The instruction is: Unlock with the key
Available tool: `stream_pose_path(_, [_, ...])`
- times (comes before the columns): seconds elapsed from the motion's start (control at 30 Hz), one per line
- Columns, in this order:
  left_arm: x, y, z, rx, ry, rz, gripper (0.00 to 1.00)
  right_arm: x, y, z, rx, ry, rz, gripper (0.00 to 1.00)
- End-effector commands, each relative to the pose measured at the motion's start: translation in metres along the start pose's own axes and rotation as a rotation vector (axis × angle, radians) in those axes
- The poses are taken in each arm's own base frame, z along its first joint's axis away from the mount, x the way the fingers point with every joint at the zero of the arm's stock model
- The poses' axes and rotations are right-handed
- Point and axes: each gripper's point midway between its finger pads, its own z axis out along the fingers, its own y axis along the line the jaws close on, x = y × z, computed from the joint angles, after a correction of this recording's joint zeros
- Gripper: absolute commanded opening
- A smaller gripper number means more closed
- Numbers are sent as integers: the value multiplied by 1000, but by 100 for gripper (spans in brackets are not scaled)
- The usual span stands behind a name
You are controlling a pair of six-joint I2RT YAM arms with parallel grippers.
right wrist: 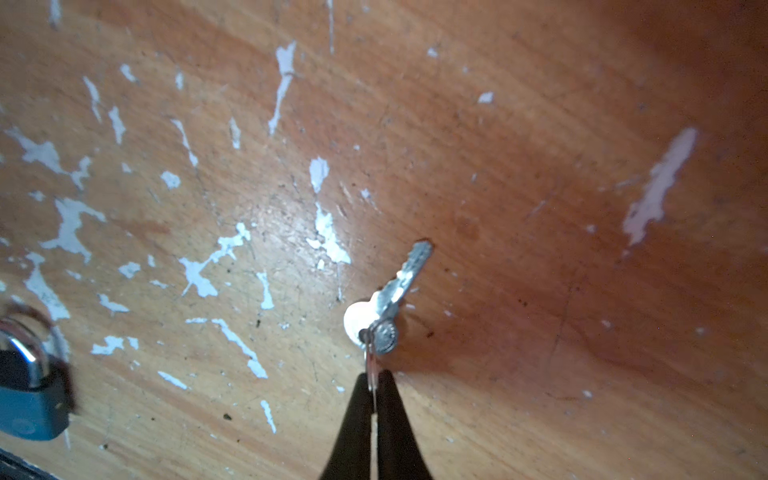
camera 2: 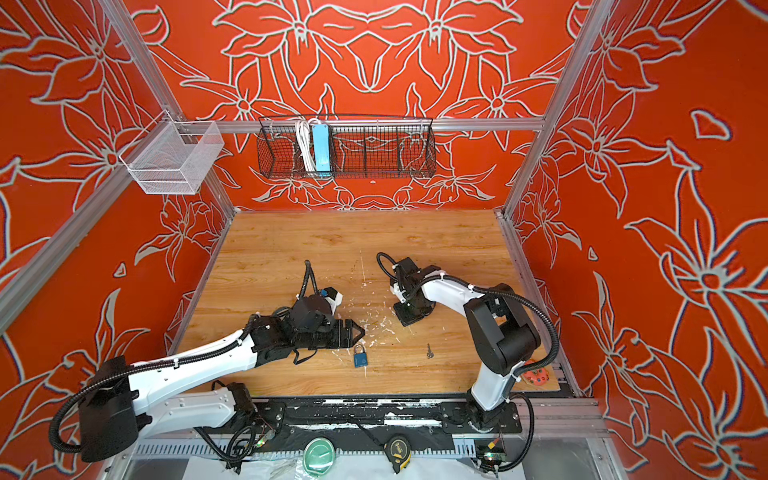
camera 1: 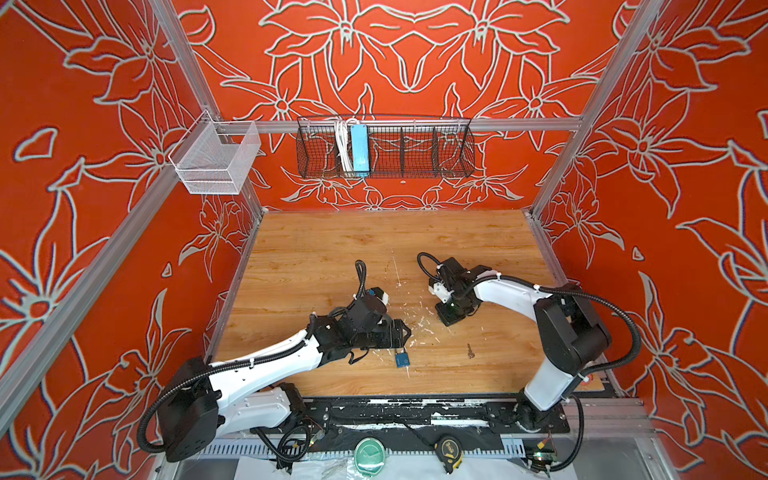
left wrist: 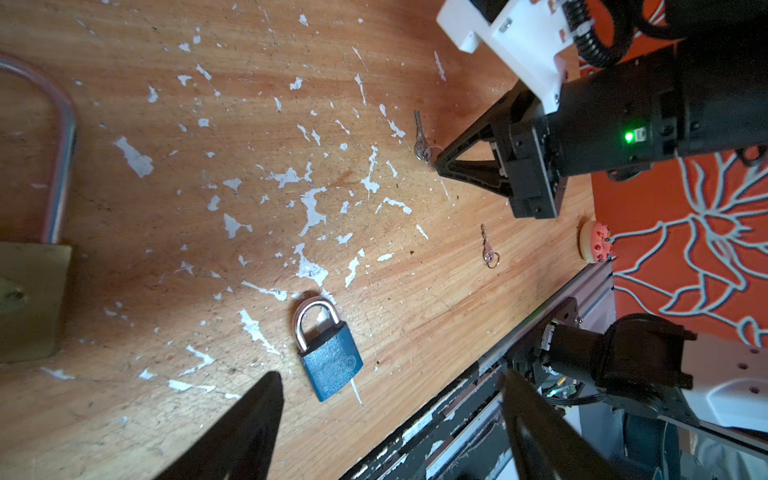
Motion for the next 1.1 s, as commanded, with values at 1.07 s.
stream_pose_path(1.07, [-51, -34, -25, 205, -476, 500, 75, -17, 59, -120, -239, -287, 26, 0])
